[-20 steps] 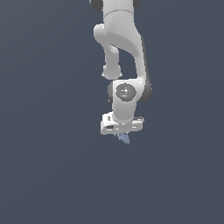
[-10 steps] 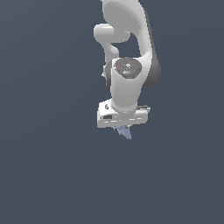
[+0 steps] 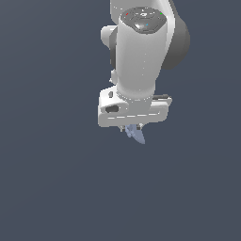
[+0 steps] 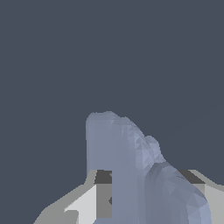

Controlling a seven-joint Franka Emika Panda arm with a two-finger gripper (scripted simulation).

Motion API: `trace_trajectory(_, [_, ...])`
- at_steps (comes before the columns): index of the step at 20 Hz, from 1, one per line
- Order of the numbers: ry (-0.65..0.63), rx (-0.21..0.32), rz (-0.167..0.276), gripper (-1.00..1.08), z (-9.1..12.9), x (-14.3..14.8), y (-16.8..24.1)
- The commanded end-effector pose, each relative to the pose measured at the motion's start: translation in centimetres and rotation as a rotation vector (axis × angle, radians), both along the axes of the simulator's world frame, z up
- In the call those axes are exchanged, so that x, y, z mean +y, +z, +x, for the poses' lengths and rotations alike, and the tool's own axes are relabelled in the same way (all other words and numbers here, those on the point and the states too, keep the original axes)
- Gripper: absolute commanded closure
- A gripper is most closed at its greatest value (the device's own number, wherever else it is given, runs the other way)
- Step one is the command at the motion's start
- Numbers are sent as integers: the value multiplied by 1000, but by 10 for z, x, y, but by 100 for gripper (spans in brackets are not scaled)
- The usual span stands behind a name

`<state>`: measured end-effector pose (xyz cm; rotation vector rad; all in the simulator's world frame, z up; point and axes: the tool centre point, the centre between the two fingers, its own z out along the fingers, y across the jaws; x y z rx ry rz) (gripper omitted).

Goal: Pick up the object and move it to a goal position.

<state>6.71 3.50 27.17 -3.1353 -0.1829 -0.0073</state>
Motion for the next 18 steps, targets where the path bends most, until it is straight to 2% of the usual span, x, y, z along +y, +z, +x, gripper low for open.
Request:
trace_trajectory(1, [0, 2, 0, 108, 5, -1, 19])
trace_trajectory(9, [-1, 4, -1, 108, 16, -3, 56])
trace_trajectory(18, [-1, 5, -1, 108, 20, -3, 66])
